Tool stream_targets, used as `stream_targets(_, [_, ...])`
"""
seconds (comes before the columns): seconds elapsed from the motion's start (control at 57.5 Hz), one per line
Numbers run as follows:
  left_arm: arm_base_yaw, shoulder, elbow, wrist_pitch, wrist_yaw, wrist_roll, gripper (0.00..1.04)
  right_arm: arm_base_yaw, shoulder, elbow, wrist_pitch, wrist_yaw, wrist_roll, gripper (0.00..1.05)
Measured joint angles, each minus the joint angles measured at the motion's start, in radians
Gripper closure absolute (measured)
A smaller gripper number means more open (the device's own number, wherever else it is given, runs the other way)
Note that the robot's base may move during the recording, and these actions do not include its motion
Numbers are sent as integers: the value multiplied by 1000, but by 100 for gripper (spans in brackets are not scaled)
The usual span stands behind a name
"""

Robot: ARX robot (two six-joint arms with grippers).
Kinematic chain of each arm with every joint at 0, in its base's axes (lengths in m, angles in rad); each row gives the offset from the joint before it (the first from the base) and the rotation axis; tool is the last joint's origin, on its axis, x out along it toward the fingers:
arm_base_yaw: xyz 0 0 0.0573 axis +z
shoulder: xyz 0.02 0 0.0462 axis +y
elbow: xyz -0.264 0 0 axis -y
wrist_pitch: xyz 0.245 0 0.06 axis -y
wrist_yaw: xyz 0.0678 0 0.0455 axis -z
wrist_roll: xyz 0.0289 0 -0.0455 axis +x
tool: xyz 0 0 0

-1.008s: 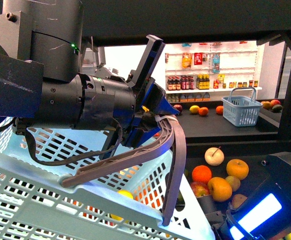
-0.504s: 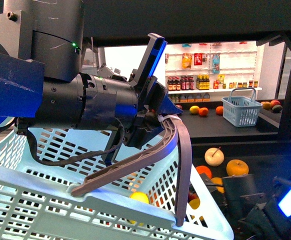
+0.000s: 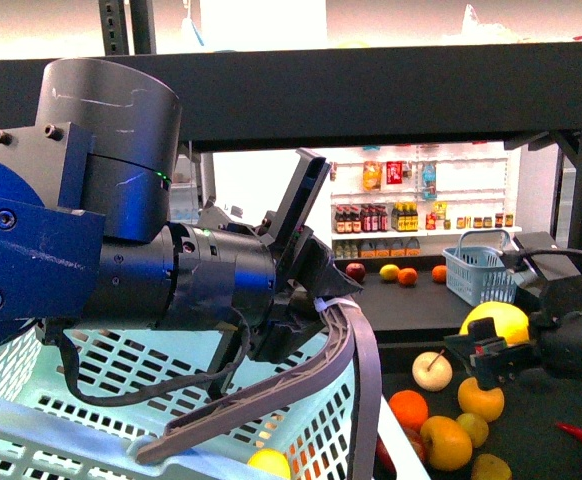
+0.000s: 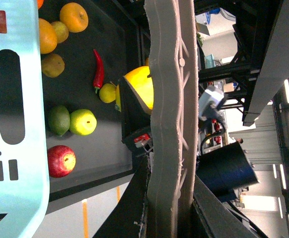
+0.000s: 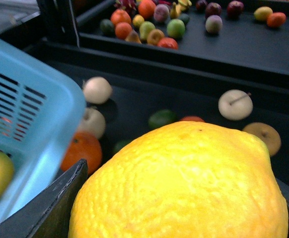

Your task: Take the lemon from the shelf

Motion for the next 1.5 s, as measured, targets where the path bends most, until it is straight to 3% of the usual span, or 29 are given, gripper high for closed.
stream_targets(0.296, [0, 0, 0, 0, 0, 0, 93, 171, -27, -8, -33, 35, 126, 21])
stream_targets(0.556, [0, 0, 0, 0, 0, 0, 93, 251, 51, -6, -50, 79, 140, 21])
stream_targets(0.661, [0, 0, 0, 0, 0, 0, 93, 258, 59, -6, -46, 66, 161, 6])
stream_targets(0.713, [0, 0, 0, 0, 0, 0, 93, 258, 53, -6, -40, 61, 175, 7])
stream_targets(0.904, [0, 0, 0, 0, 0, 0, 93, 208, -25, -11, -39, 93, 225, 7])
stream_targets(1.095, [0, 0, 0, 0, -2, -5, 93, 69, -239, -91, -101, 203, 233, 7])
stream_targets(1.217, [0, 0, 0, 0, -1, -4, 93, -16, -453, -235, -131, 298, 220, 7])
stream_targets(1.495, [0, 0, 0, 0, 0, -7, 93, -78, -956, -624, -298, 311, 193, 7])
